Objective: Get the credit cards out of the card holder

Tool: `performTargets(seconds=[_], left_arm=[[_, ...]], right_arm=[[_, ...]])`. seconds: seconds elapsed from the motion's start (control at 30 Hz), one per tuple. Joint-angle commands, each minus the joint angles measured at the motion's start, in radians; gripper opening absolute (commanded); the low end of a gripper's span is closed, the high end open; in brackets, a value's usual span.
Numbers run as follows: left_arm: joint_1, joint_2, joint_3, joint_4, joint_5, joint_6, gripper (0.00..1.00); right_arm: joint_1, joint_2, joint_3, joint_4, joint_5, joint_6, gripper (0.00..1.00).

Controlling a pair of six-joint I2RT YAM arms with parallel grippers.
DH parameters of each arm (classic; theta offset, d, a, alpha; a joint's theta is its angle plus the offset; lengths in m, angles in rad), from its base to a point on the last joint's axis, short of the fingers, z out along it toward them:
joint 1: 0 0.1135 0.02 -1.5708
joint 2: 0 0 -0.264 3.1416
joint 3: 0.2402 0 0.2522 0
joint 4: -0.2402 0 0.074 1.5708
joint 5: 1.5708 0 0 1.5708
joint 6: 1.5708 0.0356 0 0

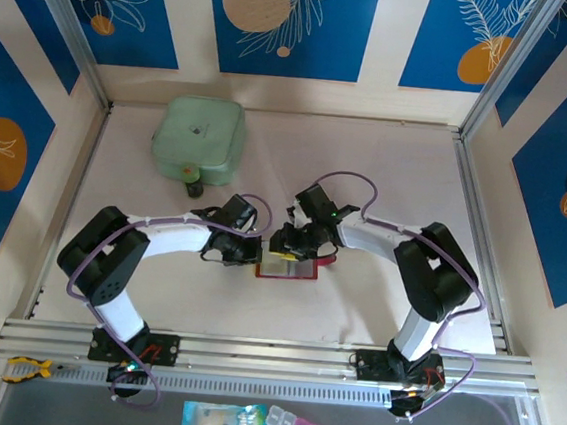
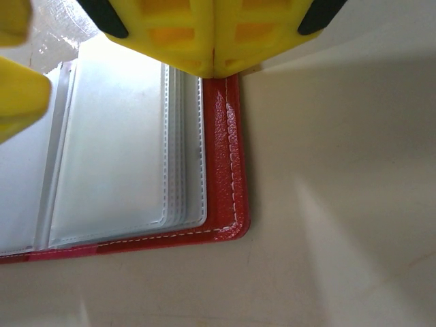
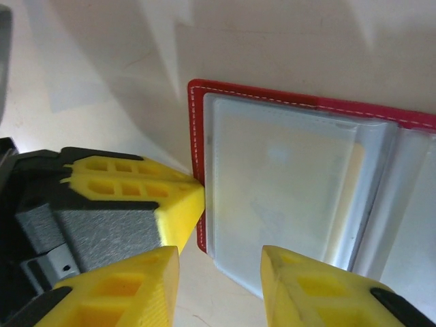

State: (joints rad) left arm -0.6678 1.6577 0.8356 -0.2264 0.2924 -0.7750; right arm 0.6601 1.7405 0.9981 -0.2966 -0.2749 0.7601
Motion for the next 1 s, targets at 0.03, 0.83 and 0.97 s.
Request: performTargets(seconds=[0.03, 0.83, 0.97], left_arm=[[0.008, 0.013, -0.012, -0.039, -0.022, 0.028, 0.08], [0.009, 0.006, 0.009, -0.054, -0.028, 0.037, 0.08], [0.009, -0.008, 0.022, -0.065, -0.032, 0.04, 0.08]], right_arm=[[0.006, 0.038, 0.01, -0.002, -0.025, 0.005, 0.36], [-0.032, 0.013, -0.026, -0.081, 0.051, -0.051, 0.35], [-0.04, 0.014, -0.038, -0.061, 0.023, -0.053, 0.33]])
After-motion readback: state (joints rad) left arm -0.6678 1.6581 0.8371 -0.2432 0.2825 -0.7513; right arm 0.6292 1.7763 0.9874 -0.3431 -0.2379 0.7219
